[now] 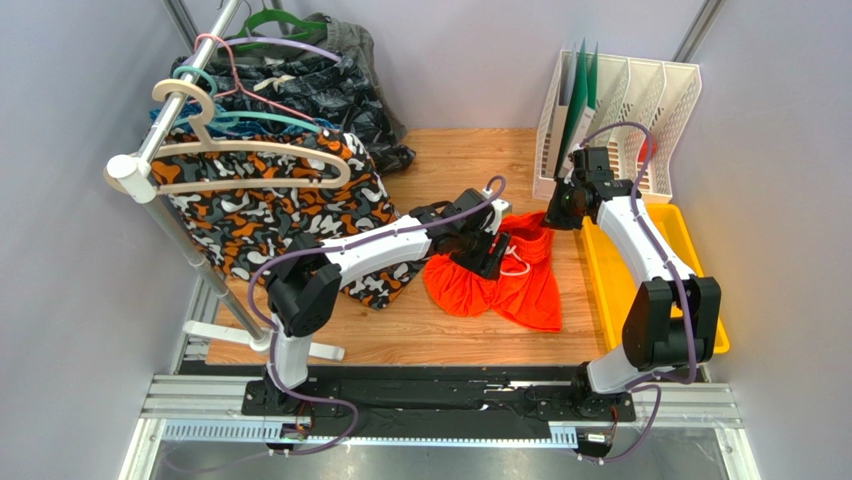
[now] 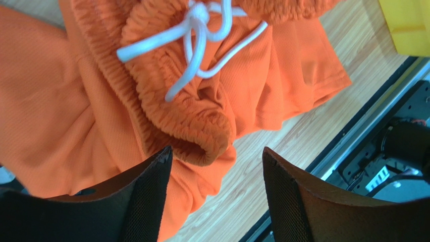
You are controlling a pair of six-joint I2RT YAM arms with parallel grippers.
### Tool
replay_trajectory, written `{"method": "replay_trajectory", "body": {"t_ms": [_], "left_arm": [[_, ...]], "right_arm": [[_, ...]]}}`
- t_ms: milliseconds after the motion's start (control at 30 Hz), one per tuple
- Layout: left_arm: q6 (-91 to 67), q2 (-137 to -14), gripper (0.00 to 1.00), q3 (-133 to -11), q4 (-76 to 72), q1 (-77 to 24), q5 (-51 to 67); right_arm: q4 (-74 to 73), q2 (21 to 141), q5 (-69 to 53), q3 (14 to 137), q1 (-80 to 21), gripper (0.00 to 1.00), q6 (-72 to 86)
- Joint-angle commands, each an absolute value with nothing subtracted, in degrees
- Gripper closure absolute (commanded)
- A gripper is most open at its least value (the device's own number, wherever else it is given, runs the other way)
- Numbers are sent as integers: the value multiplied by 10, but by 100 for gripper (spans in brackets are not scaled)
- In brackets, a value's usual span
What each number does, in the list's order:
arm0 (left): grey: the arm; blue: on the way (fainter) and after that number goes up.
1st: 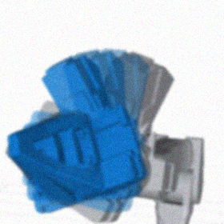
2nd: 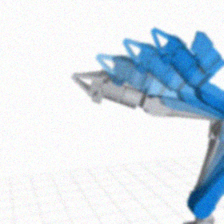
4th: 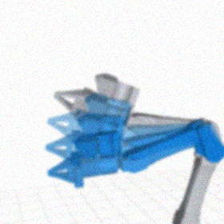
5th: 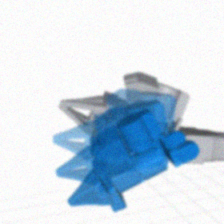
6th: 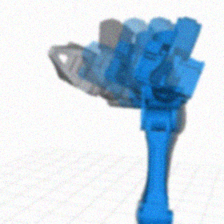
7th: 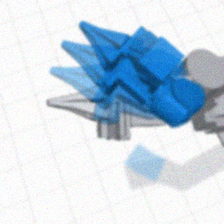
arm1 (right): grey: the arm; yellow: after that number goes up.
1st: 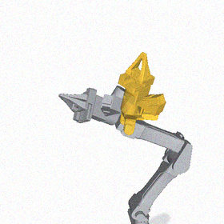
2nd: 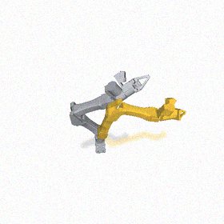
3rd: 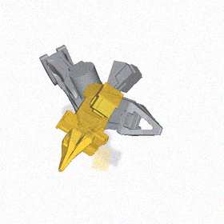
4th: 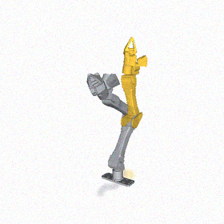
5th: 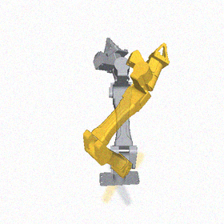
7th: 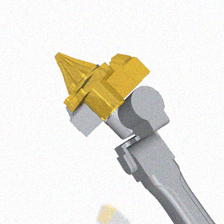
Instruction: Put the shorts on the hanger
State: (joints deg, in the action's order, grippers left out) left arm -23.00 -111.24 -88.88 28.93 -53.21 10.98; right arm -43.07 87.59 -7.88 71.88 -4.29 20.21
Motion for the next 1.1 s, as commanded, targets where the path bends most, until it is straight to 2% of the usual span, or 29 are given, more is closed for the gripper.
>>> {"method": "replay_trajectory", "body": {"t_ms": [0,100,200,333,367,433,467,700,1067], "left_arm": [[-269,-1149,30,-944,302,-535,116],[-272,-1149,32,-949,308,-534,106],[-270,-1151,44,-950,316,-534,100],[-253,-1158,71,-952,330,-534,94],[-237,-1158,82,-955,337,-534,91],[-208,-1153,96,-959,359,-528,89],[-197,-1141,100,-958,366,-525,90],[-62,-997,100,-930,359,-482,105],[153,-896,100,-1114,473,-413,96]], "right_arm": [[-416,842,-89,711,-37,100,212],[-417,837,-91,710,-33,100,211],[-417,832,-94,708,-29,100,212],[-417,825,-96,707,-26,100,210],[-418,822,-95,707,-25,100,207],[-421,814,-95,713,-20,100,204],[-428,812,-95,716,-18,100,199],[-451,781,-108,772,-4,100,154],[-435,730,-135,991,-5,100,48]]}}
